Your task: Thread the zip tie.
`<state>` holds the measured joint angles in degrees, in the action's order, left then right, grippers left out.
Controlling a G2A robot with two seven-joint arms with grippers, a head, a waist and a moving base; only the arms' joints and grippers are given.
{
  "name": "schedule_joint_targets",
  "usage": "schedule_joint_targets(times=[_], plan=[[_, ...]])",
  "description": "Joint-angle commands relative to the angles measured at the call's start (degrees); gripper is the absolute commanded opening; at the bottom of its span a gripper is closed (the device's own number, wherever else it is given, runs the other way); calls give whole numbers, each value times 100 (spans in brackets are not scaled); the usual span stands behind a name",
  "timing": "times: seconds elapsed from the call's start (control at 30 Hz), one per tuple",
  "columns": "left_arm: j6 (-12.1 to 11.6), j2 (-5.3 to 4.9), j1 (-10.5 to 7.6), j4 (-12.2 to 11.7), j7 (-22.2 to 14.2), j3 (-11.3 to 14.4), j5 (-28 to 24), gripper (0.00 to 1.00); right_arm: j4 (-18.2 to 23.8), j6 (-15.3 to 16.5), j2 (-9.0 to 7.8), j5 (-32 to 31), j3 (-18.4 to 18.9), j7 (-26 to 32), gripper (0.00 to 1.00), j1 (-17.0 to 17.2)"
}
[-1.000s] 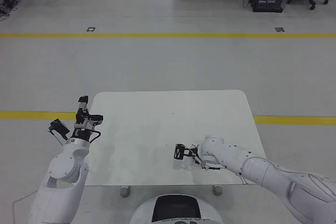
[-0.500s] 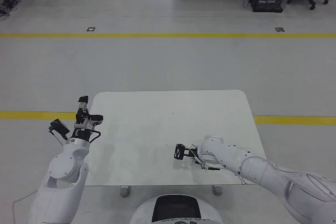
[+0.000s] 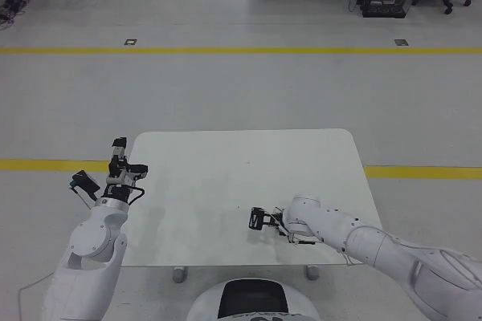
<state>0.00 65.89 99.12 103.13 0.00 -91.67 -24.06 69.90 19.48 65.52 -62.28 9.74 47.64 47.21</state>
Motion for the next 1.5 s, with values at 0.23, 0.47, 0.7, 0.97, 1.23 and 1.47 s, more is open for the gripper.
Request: schedule_joint_targets(times=[0.23,0.47,0.7,0.97,1.23,1.47], plan=[[0,0,0,0,0,0,0,100,-20,0,0,-6,0,-3,19,18],[0,0,0,0,0,0,0,100,-109,0,46,29,0,37,14,29],[0,0,0,0,0,0,0,100,-184,0,96,66,0,66,0,21],[0,0,0,0,0,0,0,100,-29,0,54,63,0,140,0,6],[0,0,0,0,0,0,0,100,519,0,-197,80,0,345,0,-16],[0,0,0,0,0,0,0,100,1054,0,-544,112,0,310,0,-68]])
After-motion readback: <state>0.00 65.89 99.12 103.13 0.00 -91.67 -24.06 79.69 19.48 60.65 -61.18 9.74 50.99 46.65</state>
